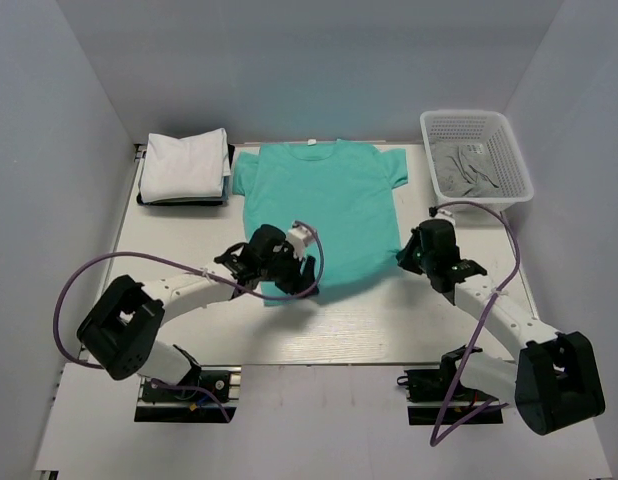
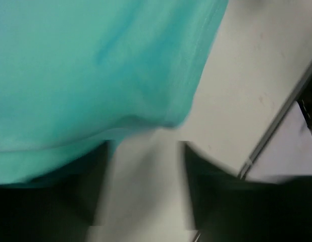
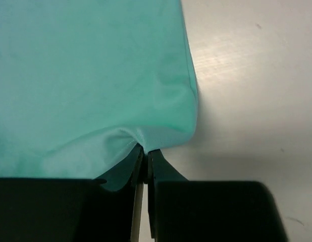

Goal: Fold and stack the t-shirts
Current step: Flatten out the tshirt

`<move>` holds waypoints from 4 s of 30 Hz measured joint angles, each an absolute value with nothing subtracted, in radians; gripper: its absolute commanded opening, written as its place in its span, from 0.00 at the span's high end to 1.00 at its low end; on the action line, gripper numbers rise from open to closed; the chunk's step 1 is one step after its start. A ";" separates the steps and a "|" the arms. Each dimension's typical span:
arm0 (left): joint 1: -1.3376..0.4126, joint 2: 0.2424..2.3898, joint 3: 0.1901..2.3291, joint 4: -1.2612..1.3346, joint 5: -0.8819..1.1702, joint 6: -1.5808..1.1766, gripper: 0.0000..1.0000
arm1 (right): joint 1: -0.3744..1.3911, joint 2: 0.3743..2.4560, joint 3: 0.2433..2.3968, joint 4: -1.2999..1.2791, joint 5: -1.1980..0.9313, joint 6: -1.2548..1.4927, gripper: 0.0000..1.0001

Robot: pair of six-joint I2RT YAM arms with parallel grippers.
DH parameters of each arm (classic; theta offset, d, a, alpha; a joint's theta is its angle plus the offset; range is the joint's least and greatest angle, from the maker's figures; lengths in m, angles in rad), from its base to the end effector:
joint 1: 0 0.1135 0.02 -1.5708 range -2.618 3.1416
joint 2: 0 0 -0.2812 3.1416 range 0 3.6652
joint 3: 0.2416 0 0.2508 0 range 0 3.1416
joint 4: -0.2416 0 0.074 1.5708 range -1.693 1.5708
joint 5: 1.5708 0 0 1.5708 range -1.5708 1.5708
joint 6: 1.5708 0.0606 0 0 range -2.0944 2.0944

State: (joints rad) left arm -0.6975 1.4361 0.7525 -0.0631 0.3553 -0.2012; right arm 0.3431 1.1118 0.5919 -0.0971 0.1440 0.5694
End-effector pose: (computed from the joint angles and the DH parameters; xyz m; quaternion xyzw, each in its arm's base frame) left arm 0.2202 -0.2120 0.1960 0.2901 0.8569 -0.3171 0.2847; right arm 0.2344 0.0745 0.2192 0.1329 0.8767 0.1443 0.4392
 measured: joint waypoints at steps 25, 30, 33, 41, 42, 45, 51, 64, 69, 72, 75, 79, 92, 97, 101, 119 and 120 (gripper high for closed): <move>-0.543 1.920 1.292 -0.356 -0.133 -0.506 0.00 | 0.345 1.547 0.874 -0.131 0.104 0.496 0.10; -0.519 1.945 1.283 -0.367 -0.142 -0.520 0.00 | 0.345 1.573 0.851 -0.129 0.079 0.517 0.10; -0.533 1.906 1.222 -0.348 -0.153 -0.535 0.00 | 0.346 1.573 0.807 -0.121 0.076 0.533 0.10; -0.654 1.639 0.895 -0.310 -0.024 -0.620 0.00 | 0.344 1.637 0.870 -0.120 0.109 0.570 0.10; -0.679 1.599 0.854 -0.300 0.023 -0.633 0.00 | 0.344 1.663 0.901 -0.126 0.123 0.569 0.10; -0.763 1.533 0.770 -0.263 0.202 -0.674 0.00 | 0.340 1.736 0.986 -0.139 0.160 0.560 0.10; -0.930 1.599 0.860 -0.360 0.400 -0.640 0.00 | 0.327 1.906 1.202 -0.157 0.160 0.472 0.10; -0.808 1.612 1.152 -0.636 -0.224 -0.648 0.00 | 0.327 1.606 1.074 -0.205 0.138 0.411 0.10; -0.622 1.647 1.183 -0.644 -0.367 -0.654 0.00 | 0.336 1.467 0.889 -0.224 0.099 0.459 0.10; -0.524 1.756 1.282 -0.634 -0.397 -0.636 0.00 | 0.350 1.418 0.787 -0.254 0.094 0.479 0.10; -0.455 1.851 1.337 -0.579 -0.390 -0.598 0.00 | 0.358 1.380 0.718 -0.288 0.093 0.498 0.10; -0.412 1.971 1.390 -0.558 -0.387 -0.556 0.00 | 0.357 1.398 0.703 -0.293 0.114 0.517 0.10; -0.363 1.957 1.299 -0.521 -0.377 -0.665 0.00 | 0.313 1.811 1.113 -0.353 0.266 0.525 0.10; -0.363 1.911 1.245 -0.543 -0.382 -0.726 0.00 | 0.276 1.977 1.338 -0.365 0.262 0.480 0.10; -0.363 1.972 1.345 -0.604 -0.397 -0.732 0.00 | 0.268 2.050 1.447 -0.365 0.232 0.406 0.10; -0.382 1.653 1.142 -0.550 -0.252 -0.623 0.00 | 0.909 1.343 0.973 -0.205 -0.070 0.139 0.10; -0.382 1.648 1.120 -0.534 -0.233 -0.614 0.00 | 0.971 1.374 0.957 -0.207 -0.072 0.133 0.10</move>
